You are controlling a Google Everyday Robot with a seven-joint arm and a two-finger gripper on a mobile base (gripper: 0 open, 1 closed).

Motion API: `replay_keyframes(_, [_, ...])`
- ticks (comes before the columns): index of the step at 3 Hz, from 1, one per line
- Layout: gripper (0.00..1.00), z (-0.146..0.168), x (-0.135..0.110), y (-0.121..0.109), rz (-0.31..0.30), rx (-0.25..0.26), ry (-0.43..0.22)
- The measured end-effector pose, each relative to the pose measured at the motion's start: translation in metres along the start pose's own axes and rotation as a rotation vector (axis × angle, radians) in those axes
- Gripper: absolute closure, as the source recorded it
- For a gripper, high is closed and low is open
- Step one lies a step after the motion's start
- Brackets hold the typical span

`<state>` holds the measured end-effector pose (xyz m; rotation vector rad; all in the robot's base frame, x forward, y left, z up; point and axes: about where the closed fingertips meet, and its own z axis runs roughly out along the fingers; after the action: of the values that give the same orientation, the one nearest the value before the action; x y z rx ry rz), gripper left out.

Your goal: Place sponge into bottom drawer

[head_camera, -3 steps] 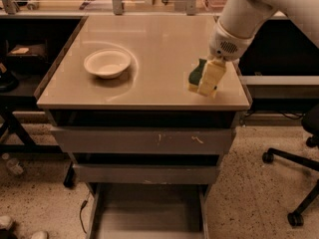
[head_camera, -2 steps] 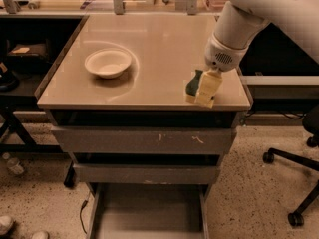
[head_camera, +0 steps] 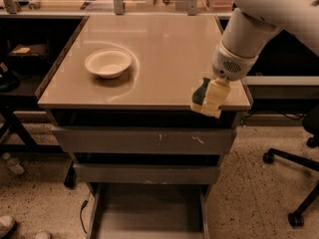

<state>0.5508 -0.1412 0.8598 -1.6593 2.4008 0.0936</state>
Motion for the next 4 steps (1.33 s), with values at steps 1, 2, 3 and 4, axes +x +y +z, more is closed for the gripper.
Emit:
replay_keyframes(1, [1.0, 0.004, 0.029, 0.049, 0.093, -0.026, 0.036])
replay_keyframes(2, [1.0, 0.034, 0.063, 0.102, 0.176, -0.122, 0.064])
replay_keyframes(3, [1.0, 0.033, 0.062, 0.102, 0.176, -0.122, 0.063])
replay_keyframes(4, [1.0, 0.041, 0.067, 0.11, 0.189, -0.142, 0.061])
